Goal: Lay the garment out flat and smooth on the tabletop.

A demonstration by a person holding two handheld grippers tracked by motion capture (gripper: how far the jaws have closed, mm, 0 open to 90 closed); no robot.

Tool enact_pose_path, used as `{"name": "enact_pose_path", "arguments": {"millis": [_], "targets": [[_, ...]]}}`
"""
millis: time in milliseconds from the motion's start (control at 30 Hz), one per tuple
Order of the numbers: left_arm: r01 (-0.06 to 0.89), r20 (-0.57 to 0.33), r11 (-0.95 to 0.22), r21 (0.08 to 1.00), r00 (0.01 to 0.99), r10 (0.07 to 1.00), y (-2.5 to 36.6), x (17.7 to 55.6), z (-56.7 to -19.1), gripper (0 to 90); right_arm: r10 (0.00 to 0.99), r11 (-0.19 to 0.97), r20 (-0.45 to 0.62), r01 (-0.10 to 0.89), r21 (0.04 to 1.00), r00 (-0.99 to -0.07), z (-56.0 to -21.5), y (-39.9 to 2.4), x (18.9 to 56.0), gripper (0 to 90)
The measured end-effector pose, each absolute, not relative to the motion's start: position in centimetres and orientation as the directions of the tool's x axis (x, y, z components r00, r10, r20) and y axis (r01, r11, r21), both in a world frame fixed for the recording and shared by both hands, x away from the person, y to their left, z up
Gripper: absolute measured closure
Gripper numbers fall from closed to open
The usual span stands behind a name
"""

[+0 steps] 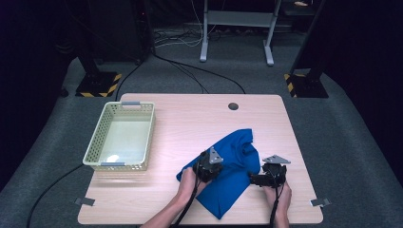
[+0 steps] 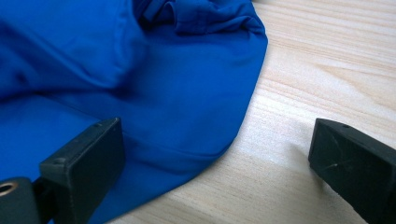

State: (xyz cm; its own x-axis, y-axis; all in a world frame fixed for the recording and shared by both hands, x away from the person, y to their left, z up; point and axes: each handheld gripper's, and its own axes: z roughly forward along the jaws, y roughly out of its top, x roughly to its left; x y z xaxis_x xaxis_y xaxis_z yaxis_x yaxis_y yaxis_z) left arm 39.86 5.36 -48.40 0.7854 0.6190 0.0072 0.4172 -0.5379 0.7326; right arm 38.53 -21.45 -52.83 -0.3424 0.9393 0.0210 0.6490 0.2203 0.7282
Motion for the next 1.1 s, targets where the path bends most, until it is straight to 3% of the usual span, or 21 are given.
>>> {"name": "enact_pose_path", "arguments": {"millis": [333, 600, 733, 967, 1100], "targets": [[0.489, -0.014, -0.478, 0.729, 0.709, 0.705, 9.4, 42.8, -47.9, 85.4, 0.939, 0.221, 0.020, 0.649, 0.728, -0.342, -52.8, -21.4, 38.5, 2.8], [0.602, -0.072, -0.431, 0.673, 0.633, 0.771, 12.9, 44.9, -49.8, 84.4, 0.939, 0.222, 0.019, 0.649, 0.728, -0.342, -52.8, -21.4, 38.5, 2.8], [0.614, -0.070, -0.428, 0.663, 0.621, 0.781, 13.5, 45.0, -49.7, 69.7, 0.939, 0.222, 0.018, 0.648, 0.728, -0.342, -52.8, -21.4, 38.5, 2.8], [0.493, 0.024, -0.514, 0.702, 0.704, 0.709, 10.7, 44.0, -47.2, 45.0, 0.940, 0.221, 0.019, 0.649, 0.728, -0.342, -52.8, -21.4, 38.6, 2.8], [0.431, 0.080, -0.579, 0.692, 0.752, 0.654, 7.6, 44.4, -47.3, 41.6, 0.940, 0.219, 0.021, 0.649, 0.729, -0.341, -52.8, -21.4, 38.6, 3.0]]}}
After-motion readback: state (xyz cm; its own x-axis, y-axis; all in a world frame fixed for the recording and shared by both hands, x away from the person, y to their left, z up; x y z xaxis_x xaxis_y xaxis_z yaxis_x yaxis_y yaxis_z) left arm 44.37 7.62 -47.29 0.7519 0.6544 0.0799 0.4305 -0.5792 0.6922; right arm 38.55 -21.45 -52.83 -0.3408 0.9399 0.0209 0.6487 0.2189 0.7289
